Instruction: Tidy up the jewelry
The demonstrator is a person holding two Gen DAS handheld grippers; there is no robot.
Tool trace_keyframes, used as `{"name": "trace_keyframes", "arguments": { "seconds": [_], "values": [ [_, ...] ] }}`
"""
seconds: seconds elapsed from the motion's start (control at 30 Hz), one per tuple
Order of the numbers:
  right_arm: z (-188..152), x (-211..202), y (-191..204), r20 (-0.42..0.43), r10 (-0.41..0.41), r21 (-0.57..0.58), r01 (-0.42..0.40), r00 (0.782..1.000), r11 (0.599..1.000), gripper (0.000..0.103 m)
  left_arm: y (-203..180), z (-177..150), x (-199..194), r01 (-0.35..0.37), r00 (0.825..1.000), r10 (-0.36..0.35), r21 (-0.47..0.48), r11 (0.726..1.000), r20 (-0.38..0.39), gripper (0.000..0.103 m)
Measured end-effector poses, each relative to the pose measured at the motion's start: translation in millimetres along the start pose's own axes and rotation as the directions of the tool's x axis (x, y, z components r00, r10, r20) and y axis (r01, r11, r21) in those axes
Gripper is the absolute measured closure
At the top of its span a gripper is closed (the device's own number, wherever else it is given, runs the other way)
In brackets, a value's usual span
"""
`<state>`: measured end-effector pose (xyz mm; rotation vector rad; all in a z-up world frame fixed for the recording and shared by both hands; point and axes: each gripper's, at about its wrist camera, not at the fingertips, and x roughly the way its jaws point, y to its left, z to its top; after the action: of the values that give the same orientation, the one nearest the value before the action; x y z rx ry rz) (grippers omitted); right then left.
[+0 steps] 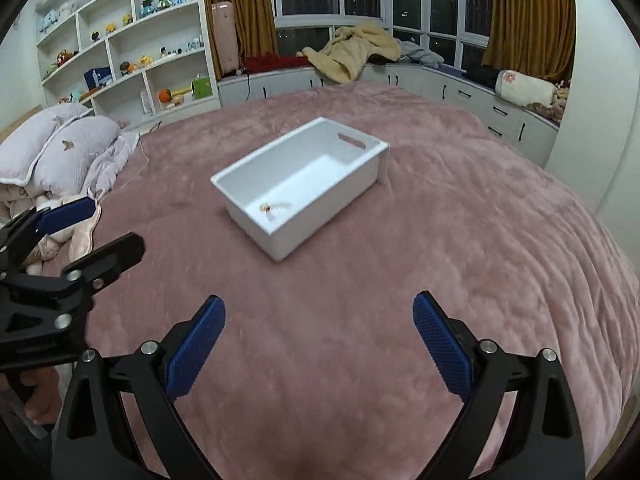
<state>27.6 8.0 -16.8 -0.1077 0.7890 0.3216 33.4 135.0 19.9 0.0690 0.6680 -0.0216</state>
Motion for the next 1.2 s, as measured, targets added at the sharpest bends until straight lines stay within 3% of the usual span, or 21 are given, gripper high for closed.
{"name": "trace_keyframes", "arguments": {
  "seconds": [0.23,1.2],
  "values": [
    [-22,-10,-2,0.009,-0.005,0.039,0.004,1.0,0.999,0.009,-6,-20,8,-0.009,1.0,0.009,0.022,1.0,-0.018,0.007],
    [-21,-10,-4,0.021,0.014,0.062,-0.016,1.0,0.998,0.01,-11,-22,17,0.004,1.0,-0.003,0.059,0.998,-0.03,0.007]
  ]
}}
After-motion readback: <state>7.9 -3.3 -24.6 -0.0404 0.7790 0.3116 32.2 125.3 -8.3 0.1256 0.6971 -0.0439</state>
